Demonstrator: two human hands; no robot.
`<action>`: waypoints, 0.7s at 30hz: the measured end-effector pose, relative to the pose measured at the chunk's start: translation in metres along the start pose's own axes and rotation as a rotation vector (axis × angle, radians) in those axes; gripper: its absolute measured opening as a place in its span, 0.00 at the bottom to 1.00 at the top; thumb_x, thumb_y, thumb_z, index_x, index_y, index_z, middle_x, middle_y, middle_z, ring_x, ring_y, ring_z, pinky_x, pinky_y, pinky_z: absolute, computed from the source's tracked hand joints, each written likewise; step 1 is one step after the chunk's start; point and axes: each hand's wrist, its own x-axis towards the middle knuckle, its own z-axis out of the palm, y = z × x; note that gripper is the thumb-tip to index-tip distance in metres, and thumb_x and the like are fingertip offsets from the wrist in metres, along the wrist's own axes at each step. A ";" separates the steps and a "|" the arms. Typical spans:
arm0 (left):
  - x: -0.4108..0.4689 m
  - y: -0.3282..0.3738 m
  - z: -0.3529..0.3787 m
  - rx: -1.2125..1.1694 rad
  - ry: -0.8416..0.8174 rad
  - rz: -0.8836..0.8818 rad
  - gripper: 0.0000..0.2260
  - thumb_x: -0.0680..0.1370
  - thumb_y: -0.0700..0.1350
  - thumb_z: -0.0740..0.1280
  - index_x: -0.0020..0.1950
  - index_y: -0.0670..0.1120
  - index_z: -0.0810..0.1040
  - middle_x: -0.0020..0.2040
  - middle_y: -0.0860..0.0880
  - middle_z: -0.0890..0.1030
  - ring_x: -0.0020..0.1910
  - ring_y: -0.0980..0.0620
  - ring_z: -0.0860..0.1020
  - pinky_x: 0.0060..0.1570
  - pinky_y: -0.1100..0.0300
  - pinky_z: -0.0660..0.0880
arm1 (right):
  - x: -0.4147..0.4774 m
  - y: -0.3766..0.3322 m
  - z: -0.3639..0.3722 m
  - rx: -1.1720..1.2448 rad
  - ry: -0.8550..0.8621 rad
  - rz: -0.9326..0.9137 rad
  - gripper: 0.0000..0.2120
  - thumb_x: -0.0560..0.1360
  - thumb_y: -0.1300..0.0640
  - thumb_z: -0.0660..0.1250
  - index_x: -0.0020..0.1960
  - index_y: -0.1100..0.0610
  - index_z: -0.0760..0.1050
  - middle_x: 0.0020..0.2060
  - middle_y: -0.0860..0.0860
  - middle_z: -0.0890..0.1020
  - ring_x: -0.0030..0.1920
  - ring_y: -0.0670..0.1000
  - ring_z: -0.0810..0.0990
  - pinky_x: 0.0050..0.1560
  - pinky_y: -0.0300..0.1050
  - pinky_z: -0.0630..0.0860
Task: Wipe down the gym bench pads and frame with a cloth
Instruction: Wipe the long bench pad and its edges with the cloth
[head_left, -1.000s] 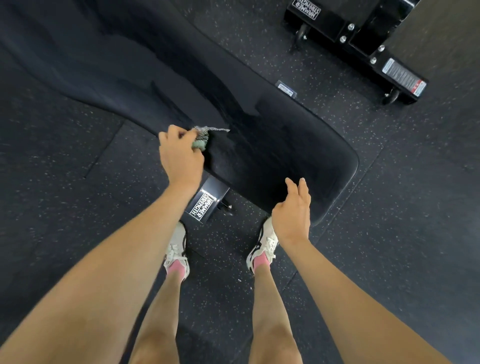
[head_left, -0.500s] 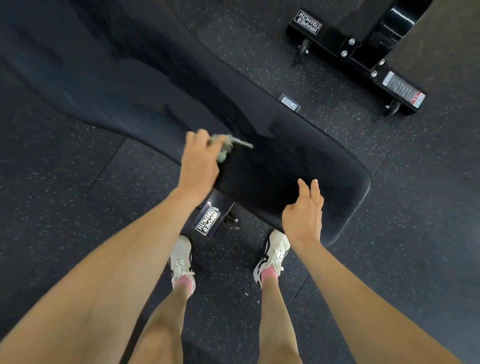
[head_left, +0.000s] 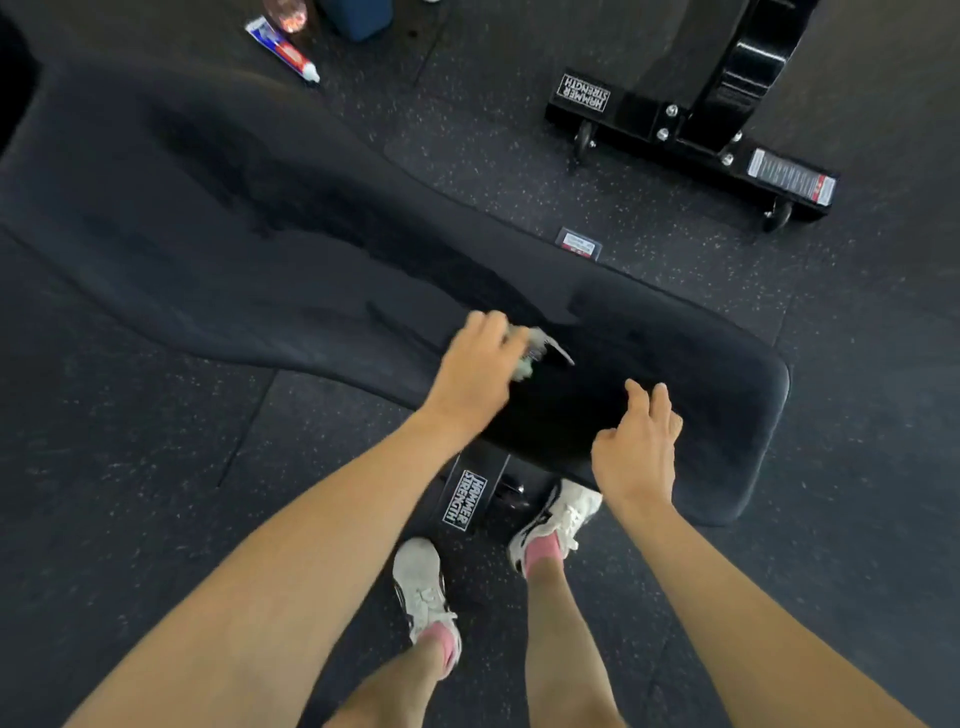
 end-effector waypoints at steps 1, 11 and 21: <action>0.007 -0.018 -0.006 0.007 0.033 -0.146 0.15 0.69 0.31 0.62 0.53 0.37 0.79 0.43 0.40 0.73 0.44 0.40 0.69 0.30 0.53 0.70 | 0.001 -0.001 0.000 -0.002 0.000 -0.015 0.31 0.76 0.69 0.58 0.77 0.58 0.56 0.77 0.55 0.52 0.73 0.58 0.55 0.62 0.56 0.72; 0.031 0.051 0.015 -0.212 0.040 -0.288 0.11 0.68 0.31 0.68 0.50 0.38 0.78 0.43 0.40 0.73 0.41 0.41 0.71 0.34 0.50 0.73 | 0.035 -0.023 -0.006 -0.082 -0.035 -0.139 0.31 0.78 0.64 0.60 0.77 0.59 0.52 0.78 0.57 0.49 0.75 0.57 0.51 0.71 0.53 0.62; 0.073 -0.036 -0.016 0.016 0.041 -0.562 0.17 0.73 0.31 0.65 0.61 0.38 0.75 0.51 0.40 0.71 0.52 0.41 0.69 0.40 0.54 0.72 | 0.065 -0.027 -0.030 -0.138 -0.087 -0.202 0.32 0.79 0.64 0.59 0.78 0.60 0.49 0.78 0.57 0.47 0.76 0.56 0.50 0.73 0.51 0.61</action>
